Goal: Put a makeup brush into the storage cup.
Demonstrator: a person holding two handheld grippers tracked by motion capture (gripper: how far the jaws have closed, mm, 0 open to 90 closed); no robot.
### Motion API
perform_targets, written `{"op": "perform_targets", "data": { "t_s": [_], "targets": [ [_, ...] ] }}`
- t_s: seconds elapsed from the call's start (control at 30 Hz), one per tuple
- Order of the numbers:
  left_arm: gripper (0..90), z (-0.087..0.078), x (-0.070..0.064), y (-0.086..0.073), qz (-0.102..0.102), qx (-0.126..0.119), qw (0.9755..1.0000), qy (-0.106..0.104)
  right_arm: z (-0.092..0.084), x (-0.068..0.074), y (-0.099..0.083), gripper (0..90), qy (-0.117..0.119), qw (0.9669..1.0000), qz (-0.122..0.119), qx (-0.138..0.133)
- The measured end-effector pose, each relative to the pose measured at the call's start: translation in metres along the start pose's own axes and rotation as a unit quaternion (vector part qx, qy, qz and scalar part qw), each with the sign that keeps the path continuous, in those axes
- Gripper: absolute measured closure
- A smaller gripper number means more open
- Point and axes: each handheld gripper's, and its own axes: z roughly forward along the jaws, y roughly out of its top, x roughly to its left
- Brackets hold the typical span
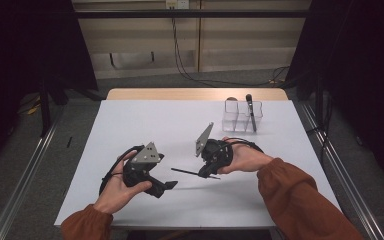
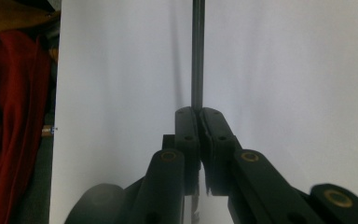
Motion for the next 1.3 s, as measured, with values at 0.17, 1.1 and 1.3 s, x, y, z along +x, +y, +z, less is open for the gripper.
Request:
{"op": "perform_targets", "data": {
  "t_s": [0.17,1.1,1.3],
  "targets": [
    [6.1,0.008,0.003,0.005,-0.003,0.044,0.9988,-0.022,0.001,0.000,0.003,86.6,0.003,0.9998,-0.010,0.018],
    [21.7,0.028,0.017,0.017,0.016,0.140,0.9858,-0.091,0.012,0.005,0.012,86.6,0.018,0.9971,-0.045,0.059],
    [36.3,0.034,0.017,0.017,0.015,0.145,0.9836,-0.106,0.011,0.005,0.013,86.6,0.017,0.9974,-0.048,0.051]
  ]
}}
